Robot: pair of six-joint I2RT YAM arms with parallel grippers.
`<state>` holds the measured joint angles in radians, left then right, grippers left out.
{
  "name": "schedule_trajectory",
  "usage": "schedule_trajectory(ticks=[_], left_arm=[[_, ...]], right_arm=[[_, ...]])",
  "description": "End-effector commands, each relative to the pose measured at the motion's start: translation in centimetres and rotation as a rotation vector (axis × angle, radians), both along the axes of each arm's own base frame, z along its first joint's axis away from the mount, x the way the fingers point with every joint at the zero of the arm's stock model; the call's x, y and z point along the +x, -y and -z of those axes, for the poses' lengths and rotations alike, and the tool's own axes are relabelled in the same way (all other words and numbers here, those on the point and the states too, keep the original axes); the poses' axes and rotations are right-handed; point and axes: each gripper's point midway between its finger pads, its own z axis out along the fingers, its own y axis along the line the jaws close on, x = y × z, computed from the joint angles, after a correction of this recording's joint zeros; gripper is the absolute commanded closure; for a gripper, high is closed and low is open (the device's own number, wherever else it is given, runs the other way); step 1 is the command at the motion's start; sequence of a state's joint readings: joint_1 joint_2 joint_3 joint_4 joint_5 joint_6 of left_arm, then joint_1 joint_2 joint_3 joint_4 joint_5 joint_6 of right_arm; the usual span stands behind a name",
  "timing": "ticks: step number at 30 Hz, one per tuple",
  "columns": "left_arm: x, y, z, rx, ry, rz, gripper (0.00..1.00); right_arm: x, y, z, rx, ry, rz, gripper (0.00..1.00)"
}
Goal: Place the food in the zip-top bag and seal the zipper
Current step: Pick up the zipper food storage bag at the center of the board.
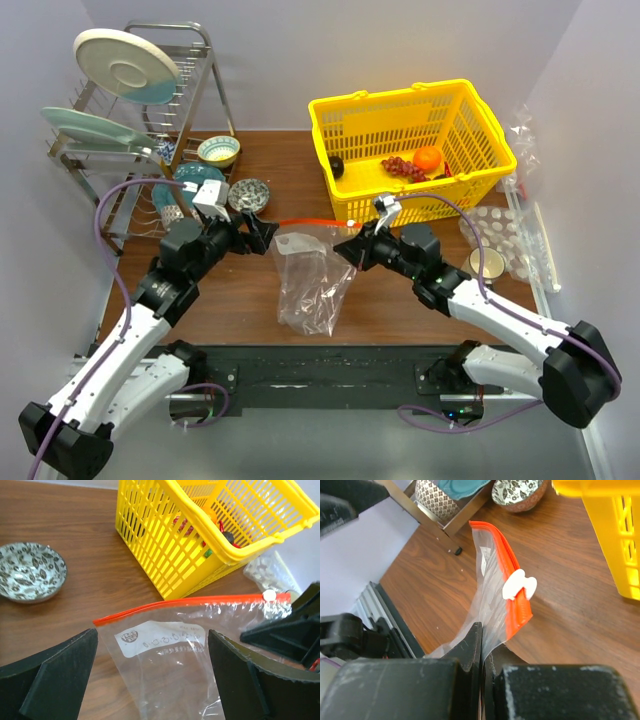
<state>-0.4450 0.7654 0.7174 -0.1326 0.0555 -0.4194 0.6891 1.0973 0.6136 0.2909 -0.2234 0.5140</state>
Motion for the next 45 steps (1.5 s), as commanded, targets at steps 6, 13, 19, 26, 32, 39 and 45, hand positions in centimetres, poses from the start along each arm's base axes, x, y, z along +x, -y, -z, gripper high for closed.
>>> schedule_trajectory(ticks=[6,13,19,26,32,39,45], left_arm=[[0.8,1.1,-2.1,-0.176,-0.078,-0.031,0.06],[1.3,1.6,-3.4,-0.24,-0.137,-0.051,0.05],[1.4,1.3,-6.7,-0.255,-0.099,-0.064,0.04],[1.2,1.5,-8.0,-0.272,-0.115,-0.059,0.01],[1.2,1.8,-7.4,-0.283,-0.14,-0.053,0.01],[1.3,2.4,-5.6,-0.295,-0.188,-0.036,0.01],[1.6,3.7,-3.7,-0.367,-0.27,-0.022,0.02]], right_arm=[[-0.9,1.0,-0.2,-0.052,0.117,-0.032,0.99],[-1.0,1.4,-1.7,-0.072,0.181,-0.037,0.99],[0.5,1.0,-6.8,-0.029,0.275,-0.001,1.0],[1.6,-0.6,-10.0,-0.039,0.384,-0.016,1.0],[1.6,0.0,-7.1,-0.138,0.456,-0.008,1.0],[0.6,0.2,-5.1,-0.15,0.464,-0.04,1.0],[0.1,0.2,-4.4,-0.165,0.487,-0.043,1.0]])
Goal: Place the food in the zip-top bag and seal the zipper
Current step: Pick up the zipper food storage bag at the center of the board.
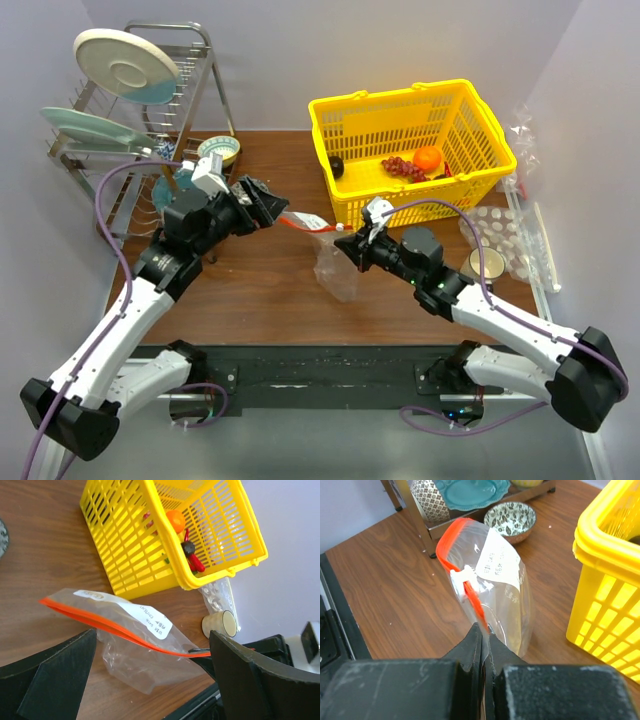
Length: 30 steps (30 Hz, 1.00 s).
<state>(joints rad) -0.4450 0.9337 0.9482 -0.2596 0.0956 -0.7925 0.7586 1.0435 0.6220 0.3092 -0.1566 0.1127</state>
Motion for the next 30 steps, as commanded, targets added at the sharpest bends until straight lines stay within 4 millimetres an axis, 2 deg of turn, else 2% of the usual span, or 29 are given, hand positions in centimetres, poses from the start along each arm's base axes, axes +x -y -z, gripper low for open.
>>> schedule_trajectory(ticks=[1,5,10,19,27,30], left_arm=[[0.5,0.9,0.3,-0.08,-0.026,0.008,0.02],[0.7,1.1,0.9,-0.089,-0.052,0.004,0.04],[0.7,0.8,2.8,-0.043,-0.087,-0.014,0.05],[0.4,1.5,2.4,-0.048,-0.084,0.033,0.05],[0.8,3.2,3.1,-0.091,-0.107,0.093,0.05],[0.9,3.2,3.1,-0.094,-0.102,0.092,0.05]], right_arm=[[-0.1,0.0,-2.2,0.037,0.108,0.006,1.0],[-0.1,-0.1,-2.3,0.028,0.121,0.003,1.0],[-0.1,-0.4,-2.0,0.02,0.115,-0.002,1.0],[-0.1,-0.5,-1.7,0.009,0.107,-0.001,1.0],[-0.3,-0.6,-1.6,0.006,0.106,-0.006,1.0],[-0.4,-0.6,-1.7,0.007,0.107,-0.007,1.0]])
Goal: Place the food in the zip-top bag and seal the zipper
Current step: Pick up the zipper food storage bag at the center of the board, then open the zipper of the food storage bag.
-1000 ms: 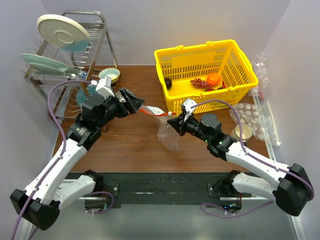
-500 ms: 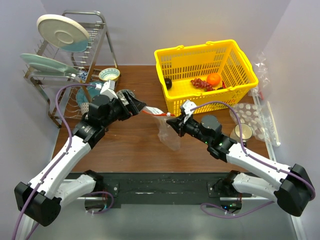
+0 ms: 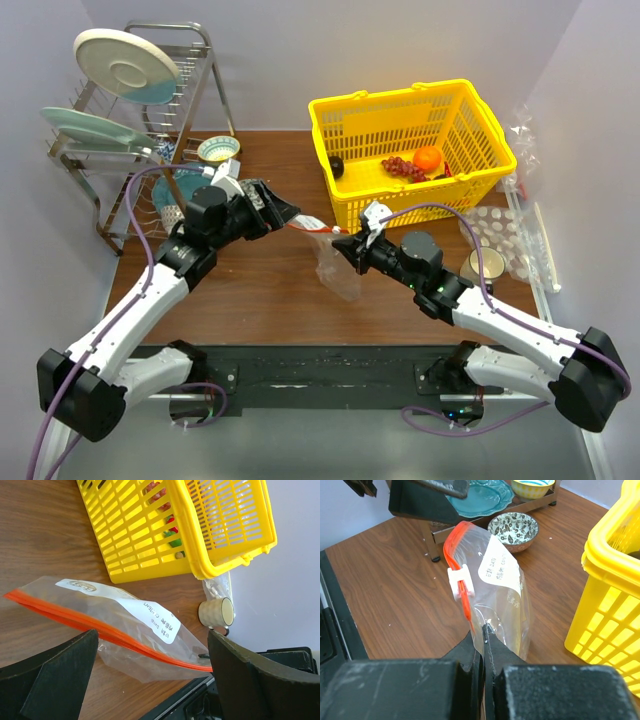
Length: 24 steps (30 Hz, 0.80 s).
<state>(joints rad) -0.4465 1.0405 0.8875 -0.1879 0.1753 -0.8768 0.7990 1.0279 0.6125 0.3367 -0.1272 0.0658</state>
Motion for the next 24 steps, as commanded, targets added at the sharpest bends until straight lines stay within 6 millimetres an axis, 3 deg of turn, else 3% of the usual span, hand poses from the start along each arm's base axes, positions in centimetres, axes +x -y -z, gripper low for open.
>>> schedule_trajectory(ticks=[1,9,24], left_arm=[[0.1,0.9,-1.2,-0.049,0.037,0.031,0.05],[0.5,1.1,-1.2,-0.056,0.042,0.031,0.05],[0.9,1.7,-0.4,-0.089,0.038,0.034,0.17]], right_arm=[[0.3,-0.1,-1.0,0.014,0.045,0.009,1.0],[0.2,-0.2,-1.1,0.012,0.048,0.002,1.0],[-0.2,-0.7,-1.0,0.004,0.045,-0.027,1.0]])
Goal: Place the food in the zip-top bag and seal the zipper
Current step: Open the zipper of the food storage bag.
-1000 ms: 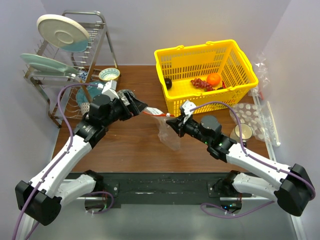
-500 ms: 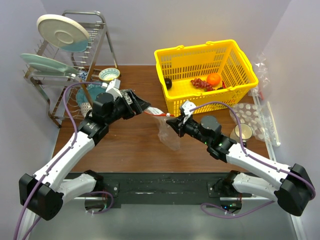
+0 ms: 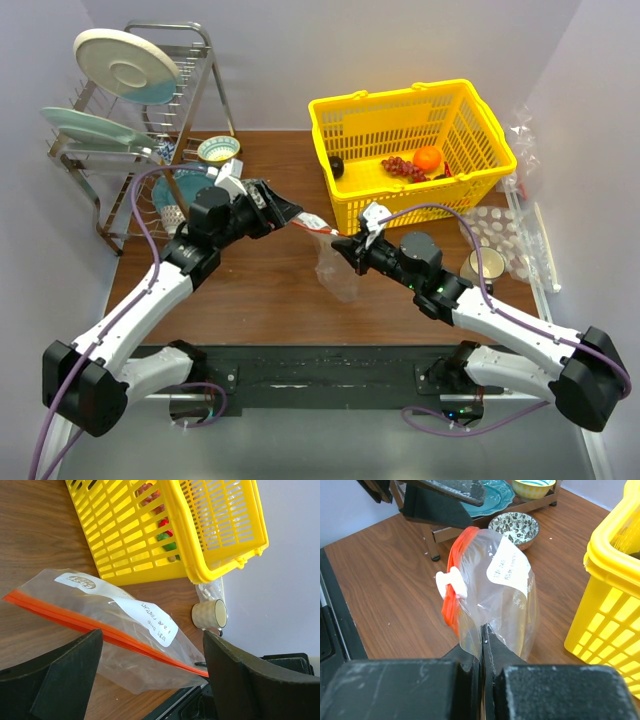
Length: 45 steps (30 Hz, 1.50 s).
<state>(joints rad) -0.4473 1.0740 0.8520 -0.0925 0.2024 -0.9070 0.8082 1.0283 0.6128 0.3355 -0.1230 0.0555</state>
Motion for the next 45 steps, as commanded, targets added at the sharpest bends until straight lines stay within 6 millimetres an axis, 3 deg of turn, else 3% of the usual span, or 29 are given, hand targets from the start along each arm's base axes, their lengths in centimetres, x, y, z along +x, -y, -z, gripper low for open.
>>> schedule_trajectory(ticks=[1,5,12,14,20,24,27,45], left_arm=[[0.5,1.0,-1.5,-0.062,0.059,0.021,0.18],[0.5,1.6,-1.8,-0.085,0.082,0.039,0.31],[0.7,2.2,-1.3,-0.052,0.098,0.064,0.67],[0.7,2.2,-1.3,-0.048,0.102,0.064,0.72],[0.7,2.7,-1.2,-0.047,0.106,0.08,0.74],[0.6,3.2,-0.6,-0.037,0.088,0.088,0.62],[0.5,3.3,-0.2,-0.017,0.083,0.076,0.6],[1.0,3.3,1.1,0.032,0.084,0.039,0.59]], right_arm=[[-0.2,-0.7,-1.0,0.01,0.036,-0.026,1.0],[-0.3,-0.9,-1.0,0.009,0.035,-0.037,1.0],[-0.4,-1.0,-0.9,0.0,0.03,-0.044,1.0],[-0.4,-0.9,-0.9,-0.001,0.032,-0.042,1.0],[-0.5,-1.1,-0.9,-0.001,0.029,-0.05,1.0],[-0.5,-1.1,-1.0,-0.001,0.029,-0.051,1.0],[-0.5,-1.1,-1.0,-0.001,0.026,-0.051,1.0],[-0.8,-1.2,-1.4,0.002,0.03,-0.065,1.0]])
